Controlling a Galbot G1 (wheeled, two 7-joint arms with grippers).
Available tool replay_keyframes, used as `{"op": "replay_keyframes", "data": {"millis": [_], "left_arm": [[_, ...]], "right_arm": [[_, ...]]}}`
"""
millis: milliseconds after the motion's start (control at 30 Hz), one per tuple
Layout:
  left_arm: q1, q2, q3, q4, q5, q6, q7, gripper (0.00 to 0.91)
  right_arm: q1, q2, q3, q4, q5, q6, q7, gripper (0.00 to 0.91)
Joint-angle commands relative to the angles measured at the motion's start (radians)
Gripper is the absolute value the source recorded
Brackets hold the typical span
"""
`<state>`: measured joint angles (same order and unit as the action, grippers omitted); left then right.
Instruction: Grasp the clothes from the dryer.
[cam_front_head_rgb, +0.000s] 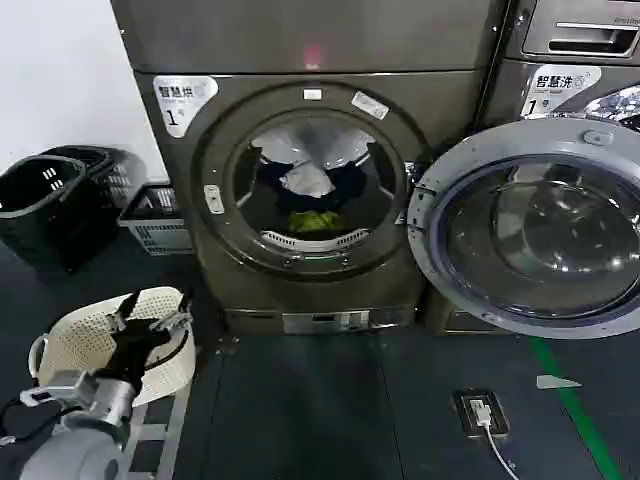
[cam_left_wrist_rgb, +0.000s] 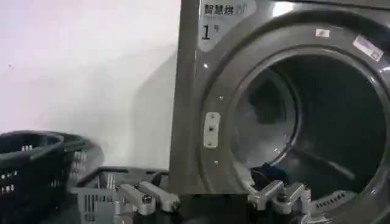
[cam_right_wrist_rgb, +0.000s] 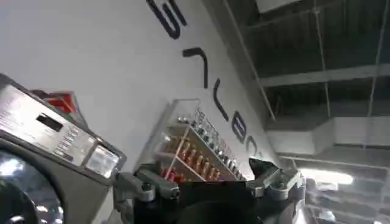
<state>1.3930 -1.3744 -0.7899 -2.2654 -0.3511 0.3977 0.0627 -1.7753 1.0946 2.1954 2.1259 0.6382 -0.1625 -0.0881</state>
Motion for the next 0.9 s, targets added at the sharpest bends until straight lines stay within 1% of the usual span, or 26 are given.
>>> {"op": "replay_keyframes", "data": {"millis": [33, 67, 433, 900], "left_arm": [[0.002, -0.001, -0.009, -0.01, -0.004, 0.001, -0.001, 0.907], [0.002, -0.001, -0.01, -0.014, -0.005, 0.002, -0.001, 0.907], [0.001, 0.001, -0.013, -0.023, -0.011, 0.003, -0.002, 0.907], [0.003, -0.005, -0.008, -0.021, -0.007, 0.003, -0.002, 0.907]], "right_arm": [[-0.005, -0.003, 0.015, -0.018, 0.037, -0.004, 0.011, 0.907], [-0.003, -0.004, 0.02, -0.019, 0.054, -0.014, 0.018, 0.907], [-0.005, -0.015, 0.042, -0.052, 0.054, -0.013, 0.04, 0.907], [0.005, -0.029, 0.053, -0.086, 0.05, -0.017, 0.035, 0.907]]}}
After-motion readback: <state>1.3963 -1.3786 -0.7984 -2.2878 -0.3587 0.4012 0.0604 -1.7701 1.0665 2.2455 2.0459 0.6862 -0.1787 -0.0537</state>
